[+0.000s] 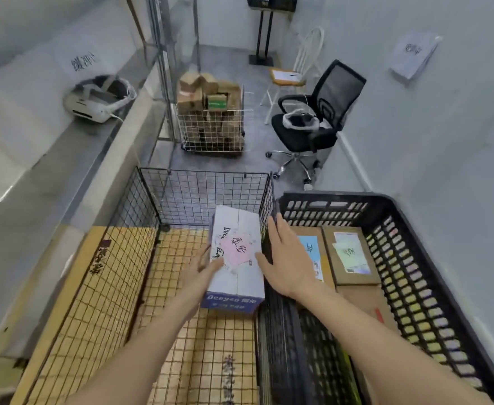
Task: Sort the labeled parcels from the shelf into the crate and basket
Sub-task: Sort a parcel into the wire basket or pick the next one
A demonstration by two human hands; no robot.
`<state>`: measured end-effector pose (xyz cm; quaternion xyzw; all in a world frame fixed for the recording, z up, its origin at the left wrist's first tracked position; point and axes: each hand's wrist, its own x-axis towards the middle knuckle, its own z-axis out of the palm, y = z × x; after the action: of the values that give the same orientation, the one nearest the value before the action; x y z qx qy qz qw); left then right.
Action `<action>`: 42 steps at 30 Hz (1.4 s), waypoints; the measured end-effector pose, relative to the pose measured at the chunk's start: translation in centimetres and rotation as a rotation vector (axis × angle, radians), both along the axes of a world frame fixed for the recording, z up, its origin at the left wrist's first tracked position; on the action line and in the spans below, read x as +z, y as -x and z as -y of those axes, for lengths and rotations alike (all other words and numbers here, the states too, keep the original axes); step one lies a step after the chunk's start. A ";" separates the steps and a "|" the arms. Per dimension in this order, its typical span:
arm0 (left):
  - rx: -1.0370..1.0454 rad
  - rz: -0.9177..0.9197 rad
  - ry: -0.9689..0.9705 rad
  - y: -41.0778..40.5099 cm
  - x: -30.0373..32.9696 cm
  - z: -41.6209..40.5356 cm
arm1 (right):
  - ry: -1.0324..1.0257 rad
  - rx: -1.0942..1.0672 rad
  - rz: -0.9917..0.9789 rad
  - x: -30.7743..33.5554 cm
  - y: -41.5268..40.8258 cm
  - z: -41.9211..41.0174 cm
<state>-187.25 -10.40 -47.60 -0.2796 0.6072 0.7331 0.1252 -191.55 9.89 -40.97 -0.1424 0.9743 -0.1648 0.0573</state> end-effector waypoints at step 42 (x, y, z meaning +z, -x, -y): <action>-0.080 -0.281 1.136 -8.8 21.1 4.9 | -0.101 0.413 -0.137 15.6 -3.5 2.0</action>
<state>-178.45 -15.30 -26.55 -0.1799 0.9258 0.3174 -0.0987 -188.01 7.91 -25.38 -0.3466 0.9331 -0.0907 0.0304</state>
